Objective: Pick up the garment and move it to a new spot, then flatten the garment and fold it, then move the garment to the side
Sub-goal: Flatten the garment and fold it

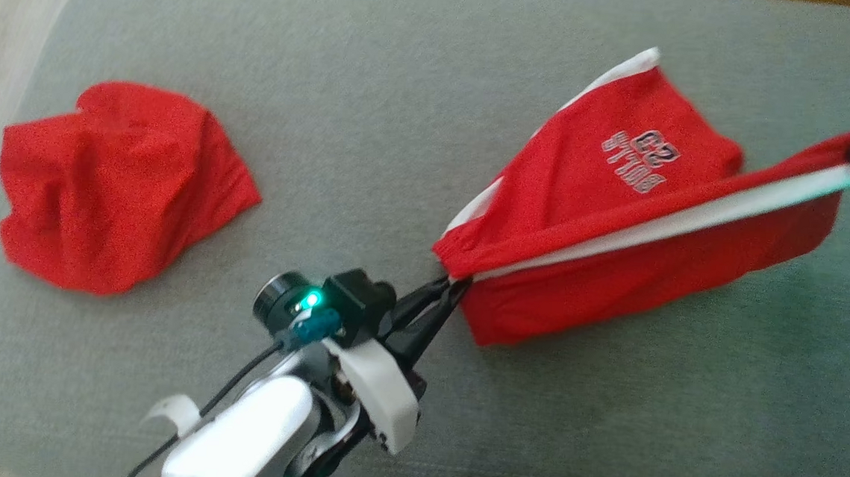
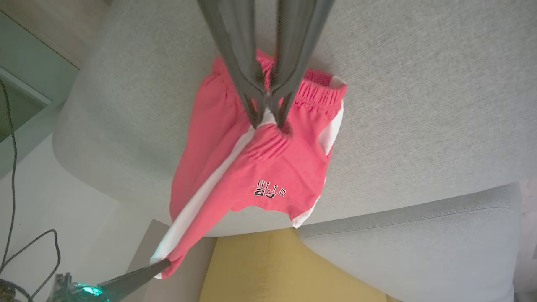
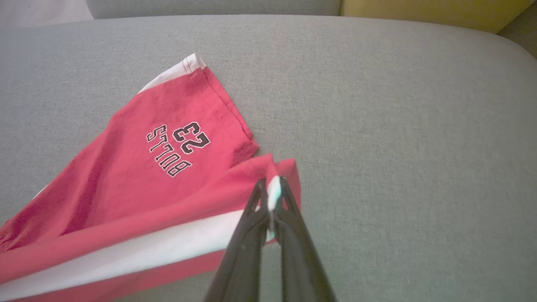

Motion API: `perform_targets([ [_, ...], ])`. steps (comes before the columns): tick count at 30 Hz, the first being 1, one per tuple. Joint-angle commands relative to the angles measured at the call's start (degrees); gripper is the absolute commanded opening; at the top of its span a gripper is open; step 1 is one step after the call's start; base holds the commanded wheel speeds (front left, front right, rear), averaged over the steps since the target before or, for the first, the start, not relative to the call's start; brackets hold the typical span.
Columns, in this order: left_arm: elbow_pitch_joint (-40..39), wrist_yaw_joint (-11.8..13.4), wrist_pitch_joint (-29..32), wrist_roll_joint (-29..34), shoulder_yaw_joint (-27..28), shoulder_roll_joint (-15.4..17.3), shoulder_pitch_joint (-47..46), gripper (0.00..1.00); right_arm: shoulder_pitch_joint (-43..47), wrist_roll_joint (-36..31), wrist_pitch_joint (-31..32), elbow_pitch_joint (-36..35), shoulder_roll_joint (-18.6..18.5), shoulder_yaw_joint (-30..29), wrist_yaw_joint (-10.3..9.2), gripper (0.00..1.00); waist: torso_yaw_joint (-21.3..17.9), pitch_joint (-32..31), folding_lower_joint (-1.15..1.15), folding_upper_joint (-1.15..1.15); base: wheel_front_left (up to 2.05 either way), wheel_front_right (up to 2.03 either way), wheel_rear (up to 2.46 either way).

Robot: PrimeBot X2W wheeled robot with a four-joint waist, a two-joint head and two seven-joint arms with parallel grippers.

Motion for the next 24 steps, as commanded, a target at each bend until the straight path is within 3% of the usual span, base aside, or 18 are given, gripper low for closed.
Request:
perform_targets([
  [1, -1.32, -0.23, -0.67, -0.27, 2.48, 0.26, -2.78, 0.0, -2.41, -0.72, -0.03, -1.61, -0.56, 0.66, 0.37, 0.0, 2.6, 2.63, 0.0, 0.0, 0.0, 0.0, 0.0],
  [13, 5.0, -2.31, -4.58, -0.21, 1.42, -4.53, -8.23, 0.0, -14.03, -5.84, -3.04, 9.6, -1.35, 3.02, 0.37, 0.0, 9.97, 8.96, 0.0, 0.0, 0.0, 0.0, 0.0],
  [24, 10.09, -3.25, -7.64, 0.01, -0.15, -7.74, -12.41, 0.0, -21.35, -8.51, -7.34, 16.98, -1.52, 5.69, 0.37, 0.0, 13.02, 12.79, 0.0, 0.0, 0.0, 0.0, 0.0],
])
